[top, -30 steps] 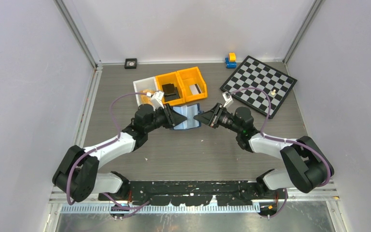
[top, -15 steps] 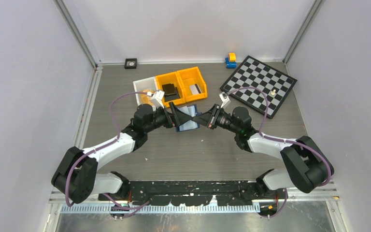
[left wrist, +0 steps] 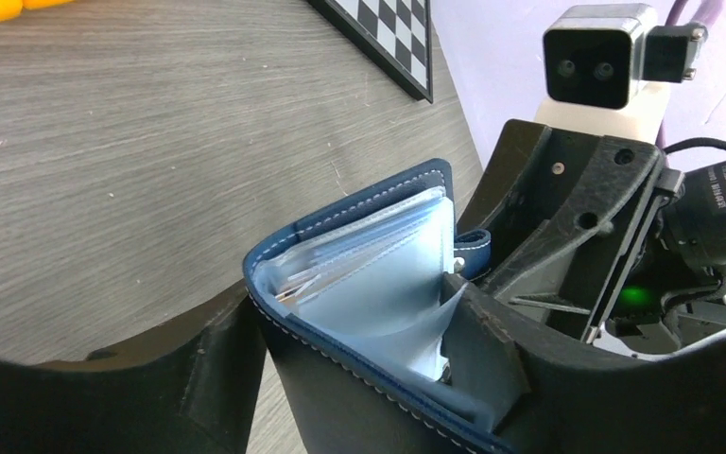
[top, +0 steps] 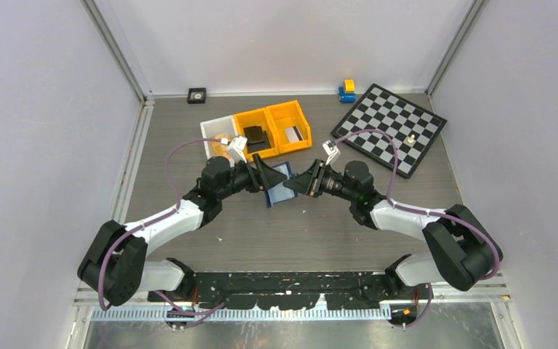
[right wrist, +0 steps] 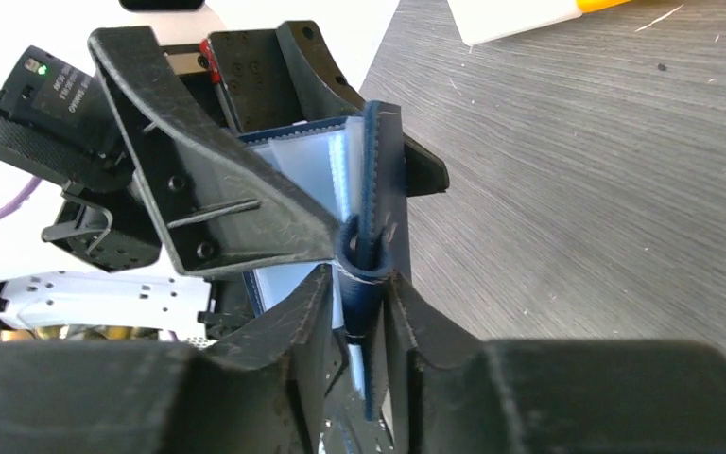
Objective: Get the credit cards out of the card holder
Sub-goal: Remove the credit card from the card holder.
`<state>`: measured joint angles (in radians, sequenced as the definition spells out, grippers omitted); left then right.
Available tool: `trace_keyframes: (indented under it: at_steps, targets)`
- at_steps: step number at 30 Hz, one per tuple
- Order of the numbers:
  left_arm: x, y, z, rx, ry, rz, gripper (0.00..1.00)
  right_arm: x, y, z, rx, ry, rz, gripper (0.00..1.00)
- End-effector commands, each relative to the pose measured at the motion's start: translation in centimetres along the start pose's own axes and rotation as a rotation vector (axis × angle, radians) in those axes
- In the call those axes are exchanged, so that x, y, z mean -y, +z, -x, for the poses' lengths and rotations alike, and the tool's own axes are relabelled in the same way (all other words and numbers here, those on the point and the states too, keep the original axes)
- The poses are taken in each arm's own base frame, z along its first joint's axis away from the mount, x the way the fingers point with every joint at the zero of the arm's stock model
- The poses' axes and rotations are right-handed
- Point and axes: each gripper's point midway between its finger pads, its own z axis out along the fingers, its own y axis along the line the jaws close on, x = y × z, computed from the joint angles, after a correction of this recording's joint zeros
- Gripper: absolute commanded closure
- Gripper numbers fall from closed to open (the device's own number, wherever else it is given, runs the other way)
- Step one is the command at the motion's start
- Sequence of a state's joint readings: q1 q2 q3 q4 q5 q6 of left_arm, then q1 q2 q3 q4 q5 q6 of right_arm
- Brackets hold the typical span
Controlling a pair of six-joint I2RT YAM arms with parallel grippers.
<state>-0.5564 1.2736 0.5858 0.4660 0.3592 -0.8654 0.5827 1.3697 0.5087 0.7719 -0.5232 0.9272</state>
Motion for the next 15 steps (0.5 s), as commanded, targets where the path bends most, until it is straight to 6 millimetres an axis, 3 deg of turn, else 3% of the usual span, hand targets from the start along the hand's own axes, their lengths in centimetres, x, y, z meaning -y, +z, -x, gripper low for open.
trace_keyframes:
  at_steps: [1, 11, 15]
  targets:
    - [0.64, 0.09, 1.54, 0.046, 0.005, -0.016, 0.41, -3.82, -0.19, 2.00, 0.064, -0.098, 0.120, 0.66]
    - [0.37, 0.22, 1.64, 0.038, -0.029, -0.034, 0.58, -4.02, -0.27, 2.05, 0.074, -0.089, 0.136, 0.58]
    - [0.30, 0.02, 1.86, 0.047, -0.033, -0.032, 0.69, -3.62, -0.43, 2.43, 0.094, -0.082, 0.106, 0.61]
